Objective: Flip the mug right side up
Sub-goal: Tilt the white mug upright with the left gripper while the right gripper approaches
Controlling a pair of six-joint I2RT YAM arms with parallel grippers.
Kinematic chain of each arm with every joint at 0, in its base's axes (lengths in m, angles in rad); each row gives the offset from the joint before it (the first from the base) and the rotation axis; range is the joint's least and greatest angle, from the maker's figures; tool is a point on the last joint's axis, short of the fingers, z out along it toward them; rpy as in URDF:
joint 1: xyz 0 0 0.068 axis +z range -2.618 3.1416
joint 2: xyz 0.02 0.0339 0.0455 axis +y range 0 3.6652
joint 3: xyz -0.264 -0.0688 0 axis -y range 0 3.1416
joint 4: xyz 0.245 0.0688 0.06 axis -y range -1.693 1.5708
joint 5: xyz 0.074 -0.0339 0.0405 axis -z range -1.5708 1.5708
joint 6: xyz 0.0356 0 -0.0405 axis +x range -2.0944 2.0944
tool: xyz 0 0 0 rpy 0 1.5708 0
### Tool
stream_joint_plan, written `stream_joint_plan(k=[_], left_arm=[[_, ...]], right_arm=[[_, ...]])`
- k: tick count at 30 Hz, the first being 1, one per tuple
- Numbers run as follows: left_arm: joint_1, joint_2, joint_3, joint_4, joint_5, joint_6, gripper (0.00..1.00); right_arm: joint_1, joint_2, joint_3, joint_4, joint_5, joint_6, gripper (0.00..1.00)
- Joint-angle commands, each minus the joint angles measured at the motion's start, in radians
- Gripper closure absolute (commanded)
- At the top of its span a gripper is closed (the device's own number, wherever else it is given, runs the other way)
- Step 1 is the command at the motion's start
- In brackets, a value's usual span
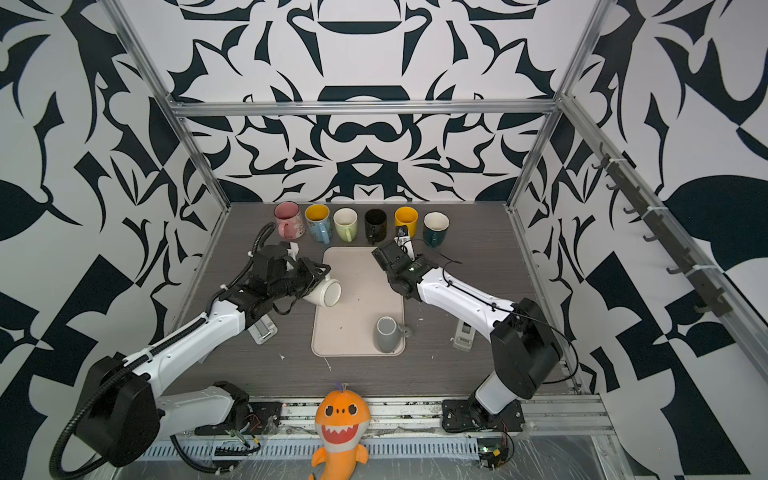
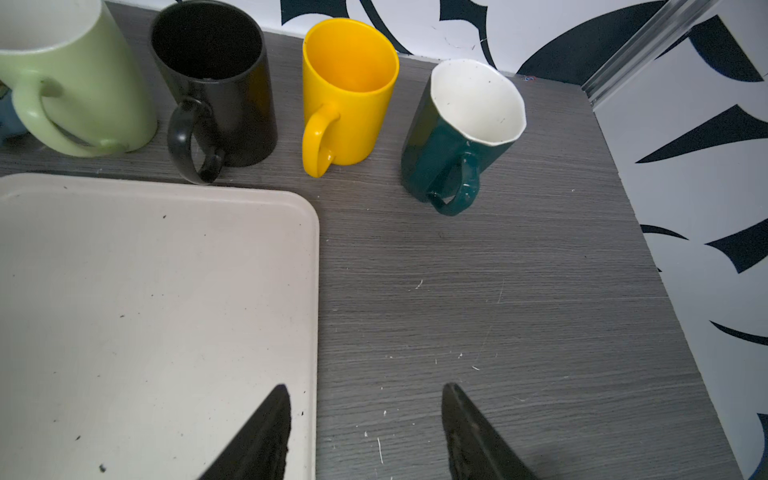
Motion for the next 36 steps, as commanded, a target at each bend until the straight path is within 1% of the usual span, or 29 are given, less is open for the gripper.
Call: stream_joint_plan(k=[1, 5, 9, 13, 20, 22, 23, 29, 32, 36], left_arm=[[-0.002, -0.049, 0.042, 0.054, -0.022, 0.129, 1.00], [-0.010, -0.083, 0.022, 0.086, -0.042, 0.220, 1.00], [-0.042, -0.124, 0.015, 0.089, -0.100, 0.340, 1.00], [-0.104, -0.162, 0.021, 0.087, -0.167, 0.513, 1.00], [-0.253, -0.178, 0.015, 0.101, -0.378, 0.845, 1.00], [-0.284, -0.170, 0.011, 0.120, -0.415, 0.930, 1.00], [-0.298, -0.164, 0.010, 0.135, -0.435, 0.976, 1.00], [-0.372, -0.120, -0.001, 0.242, -0.556, 1.252, 1.00], [-0.405, -0.093, -0.008, 0.294, -0.617, 1.392, 1.00], [-0.420, -0.068, -0.018, 0.338, -0.656, 1.524, 1.00]], right_arm=[[0.001, -0.022, 0.044, -0.006, -0.005, 0.005, 0.38], [-0.004, -0.028, 0.047, -0.002, -0.029, 0.006, 0.38], [-0.014, -0.034, 0.047, 0.002, -0.063, 0.011, 0.38], [-0.044, -0.042, 0.058, 0.006, -0.185, 0.006, 0.39], [-0.092, -0.059, 0.116, -0.019, -0.375, -0.005, 0.39], [-0.105, -0.066, 0.135, -0.028, -0.410, -0.008, 0.39], [-0.113, -0.069, 0.147, -0.034, -0.472, -0.011, 0.39], [-0.156, -0.085, 0.222, -0.074, -0.626, -0.027, 0.39], [-0.179, -0.091, 0.261, -0.086, -0.688, -0.036, 0.39], [-0.185, -0.099, 0.321, -0.105, -0.743, -0.072, 0.38]])
